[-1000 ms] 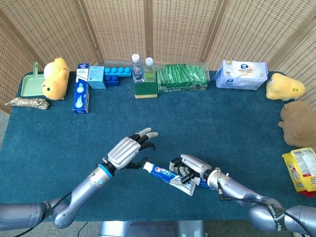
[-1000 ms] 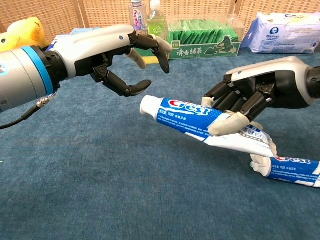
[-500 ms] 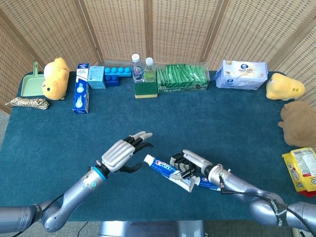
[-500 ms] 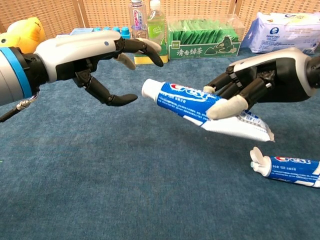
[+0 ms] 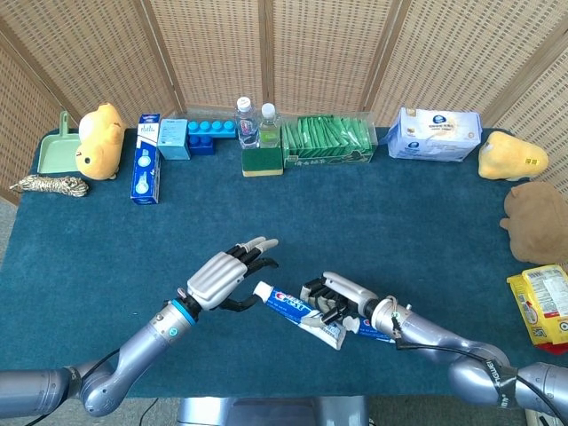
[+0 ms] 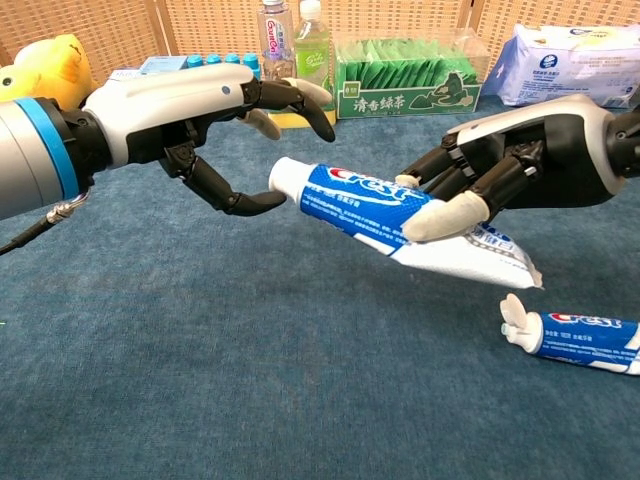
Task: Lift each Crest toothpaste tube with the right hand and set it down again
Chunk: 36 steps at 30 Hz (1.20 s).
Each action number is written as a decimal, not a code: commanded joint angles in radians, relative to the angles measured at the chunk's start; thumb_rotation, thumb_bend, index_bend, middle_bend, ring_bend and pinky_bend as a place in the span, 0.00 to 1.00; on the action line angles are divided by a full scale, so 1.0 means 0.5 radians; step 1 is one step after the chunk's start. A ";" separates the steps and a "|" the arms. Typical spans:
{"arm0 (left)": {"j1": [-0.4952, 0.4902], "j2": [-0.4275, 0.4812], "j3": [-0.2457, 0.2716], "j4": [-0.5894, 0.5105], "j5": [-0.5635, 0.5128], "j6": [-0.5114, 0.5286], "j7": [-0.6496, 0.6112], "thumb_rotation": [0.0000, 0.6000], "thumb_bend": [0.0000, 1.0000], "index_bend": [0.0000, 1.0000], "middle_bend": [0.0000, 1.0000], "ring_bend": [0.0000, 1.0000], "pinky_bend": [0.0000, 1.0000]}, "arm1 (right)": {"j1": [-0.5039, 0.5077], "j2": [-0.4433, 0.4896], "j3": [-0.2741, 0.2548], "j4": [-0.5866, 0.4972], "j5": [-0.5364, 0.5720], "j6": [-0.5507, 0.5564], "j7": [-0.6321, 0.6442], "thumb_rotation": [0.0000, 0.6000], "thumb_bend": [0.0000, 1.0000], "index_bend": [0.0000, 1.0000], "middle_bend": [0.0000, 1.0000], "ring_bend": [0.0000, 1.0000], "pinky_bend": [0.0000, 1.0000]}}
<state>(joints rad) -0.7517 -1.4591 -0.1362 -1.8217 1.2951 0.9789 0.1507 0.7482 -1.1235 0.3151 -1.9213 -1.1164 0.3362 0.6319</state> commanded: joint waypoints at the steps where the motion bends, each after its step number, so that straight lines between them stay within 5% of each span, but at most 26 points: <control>1: 0.000 -0.011 -0.003 0.009 0.002 0.011 0.003 1.00 0.33 0.26 0.07 0.00 0.15 | -0.004 0.004 0.004 -0.008 -0.012 -0.007 0.006 1.00 0.46 0.90 0.75 0.74 0.79; 15: -0.008 -0.024 -0.011 0.018 -0.001 0.017 0.021 1.00 0.45 0.33 0.10 0.00 0.15 | -0.031 0.033 0.011 -0.049 -0.112 -0.060 0.030 1.00 0.46 0.90 0.75 0.74 0.79; 36: -0.024 -0.027 -0.037 -0.003 -0.015 0.025 0.028 1.00 0.45 0.32 0.10 0.00 0.16 | 0.014 0.036 -0.090 -0.075 -0.112 0.030 -0.136 1.00 0.46 0.90 0.76 0.75 0.79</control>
<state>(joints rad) -0.7635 -1.4727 -0.1546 -1.8228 1.2875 0.9912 0.1648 0.7516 -1.1048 0.2748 -1.9584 -1.1770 0.3463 0.5703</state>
